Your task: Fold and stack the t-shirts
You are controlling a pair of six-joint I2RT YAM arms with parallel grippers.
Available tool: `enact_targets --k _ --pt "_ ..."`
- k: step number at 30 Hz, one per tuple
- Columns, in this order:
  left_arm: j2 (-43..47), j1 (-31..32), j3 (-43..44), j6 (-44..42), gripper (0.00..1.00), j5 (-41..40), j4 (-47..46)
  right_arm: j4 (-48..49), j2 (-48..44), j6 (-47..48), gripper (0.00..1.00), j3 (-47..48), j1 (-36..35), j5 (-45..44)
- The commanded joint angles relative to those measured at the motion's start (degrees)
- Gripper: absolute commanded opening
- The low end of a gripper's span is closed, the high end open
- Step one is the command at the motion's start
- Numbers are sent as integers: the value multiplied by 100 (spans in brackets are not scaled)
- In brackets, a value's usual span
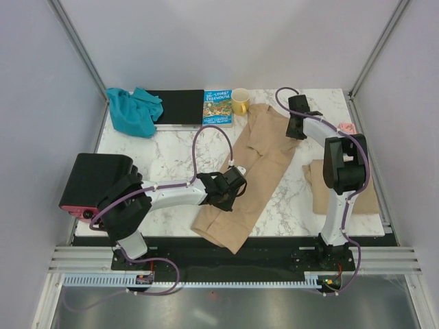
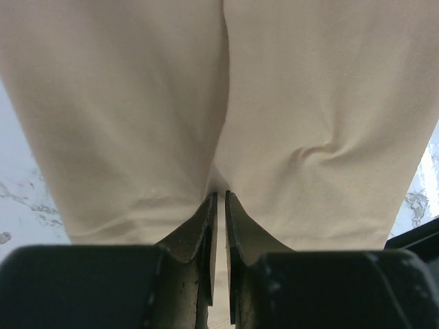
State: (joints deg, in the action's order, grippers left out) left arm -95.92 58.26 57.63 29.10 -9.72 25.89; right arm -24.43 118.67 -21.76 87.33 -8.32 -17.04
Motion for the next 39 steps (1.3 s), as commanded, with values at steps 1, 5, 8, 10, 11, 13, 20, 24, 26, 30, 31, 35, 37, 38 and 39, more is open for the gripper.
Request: enact_targets --k 1,5,8,10,11,13,20,24,26,30,31,35,37,38,39 --pt "-120 80 144 -221 15 224 -216 140 -432 -153 33 -49 120 -344" --pt "-348 98 205 -247 14 268 -207 122 -442 -188 33 -93 181 -432" --pt "-454 124 205 -230 11 268 -181 78 -310 -215 34 -6 199 -467" --pt "-577 142 188 -169 8 234 -119 0 -64 -241 30 143 225 -450" --pt "-647 142 179 -142 2 181 -93 -123 180 -241 27 370 251 -389" --pt "-726 142 161 -80 2 180 12 -438 471 -258 15 852 304 -309" --pt "-744 168 -119 87 2 251 74 -739 1131 -329 4 1480 348 -283" --pt "-674 177 -243 227 2 216 171 -853 1298 -355 3 1734 480 -239" --pt "-621 168 -304 289 2 198 241 -1002 1412 -364 2 1971 585 -160" --pt "-489 168 -419 438 2 233 320 -1055 1492 -320 2 2200 682 -107" --pt "-472 177 -445 456 2 233 329 -1047 1501 -312 2 2270 691 -63" --pt "-471 186 -550 482 2 233 364 -1064 1641 -215 3 2490 717 42" --pt "-489 186 -568 509 2 216 408 -1082 1694 -136 4 2630 717 86" --pt "-507 203 -586 517 2 216 417 -1064 1764 -83 5 2684 709 147" --pt "-507 195 -595 509 2 207 417 -1064 1782 -22 8 2736 717 313"
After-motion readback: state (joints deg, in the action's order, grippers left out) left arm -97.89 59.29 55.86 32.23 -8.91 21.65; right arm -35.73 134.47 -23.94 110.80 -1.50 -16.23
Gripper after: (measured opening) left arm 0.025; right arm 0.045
